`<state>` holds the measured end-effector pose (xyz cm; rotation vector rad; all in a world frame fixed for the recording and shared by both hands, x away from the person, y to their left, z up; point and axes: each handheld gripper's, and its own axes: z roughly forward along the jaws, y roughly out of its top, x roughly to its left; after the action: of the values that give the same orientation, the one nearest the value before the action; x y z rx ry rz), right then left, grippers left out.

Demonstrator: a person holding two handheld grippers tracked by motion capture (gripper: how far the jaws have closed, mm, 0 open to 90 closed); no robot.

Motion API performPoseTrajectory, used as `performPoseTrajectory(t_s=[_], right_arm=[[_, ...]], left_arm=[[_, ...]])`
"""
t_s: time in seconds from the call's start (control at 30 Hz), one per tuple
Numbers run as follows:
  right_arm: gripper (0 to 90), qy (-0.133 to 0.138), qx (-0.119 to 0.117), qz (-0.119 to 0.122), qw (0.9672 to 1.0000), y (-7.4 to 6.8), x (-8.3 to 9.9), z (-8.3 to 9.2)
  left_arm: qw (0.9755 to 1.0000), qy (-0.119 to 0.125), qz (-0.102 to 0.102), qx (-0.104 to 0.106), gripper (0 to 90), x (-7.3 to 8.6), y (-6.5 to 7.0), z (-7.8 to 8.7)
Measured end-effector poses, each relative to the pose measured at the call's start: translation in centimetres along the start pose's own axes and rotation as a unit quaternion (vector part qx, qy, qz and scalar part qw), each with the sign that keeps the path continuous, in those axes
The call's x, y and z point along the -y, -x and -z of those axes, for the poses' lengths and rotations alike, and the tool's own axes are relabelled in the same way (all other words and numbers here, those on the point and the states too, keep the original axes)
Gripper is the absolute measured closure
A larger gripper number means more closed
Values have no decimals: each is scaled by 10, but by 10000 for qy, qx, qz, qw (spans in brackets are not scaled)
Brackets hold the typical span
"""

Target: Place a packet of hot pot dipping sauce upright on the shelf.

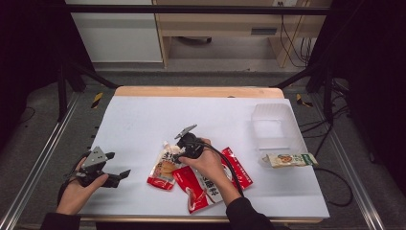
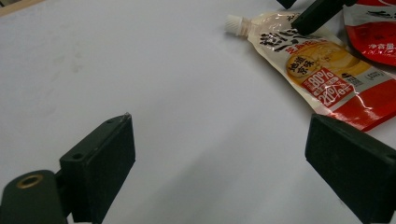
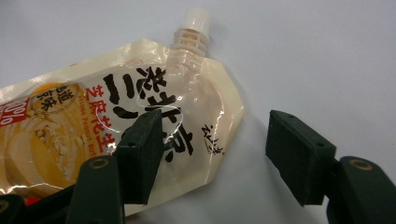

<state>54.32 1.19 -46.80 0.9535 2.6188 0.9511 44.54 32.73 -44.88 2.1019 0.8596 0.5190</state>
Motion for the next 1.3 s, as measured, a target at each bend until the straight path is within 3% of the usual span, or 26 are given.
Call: performPoseTrajectory(t_s=[0.33,0.5,0.77,1.0,1.1,1.3], right_arm=[[536,-89,-195,26,9998,-6,1,1],[692,-143,-157,102,9997,-9,1,3],[852,-141,-209,286,9993,-14,1,3],[888,189,-114,526,9984,-23,-8,10],[893,470,-125,599,9970,-30,-21,15],[896,658,-96,963,9931,-48,-46,27]], left_arm=[[10000,-71,-61,35,82,-1,2,-2],[9999,-100,-83,23,83,-1,3,-3],[9998,-151,-114,58,83,-1,4,-5],[10000,-88,-46,-4,85,0,2,-1],[10000,-17,17,-55,87,0,-1,3],[9999,107,64,-83,90,-2,-2,9]])
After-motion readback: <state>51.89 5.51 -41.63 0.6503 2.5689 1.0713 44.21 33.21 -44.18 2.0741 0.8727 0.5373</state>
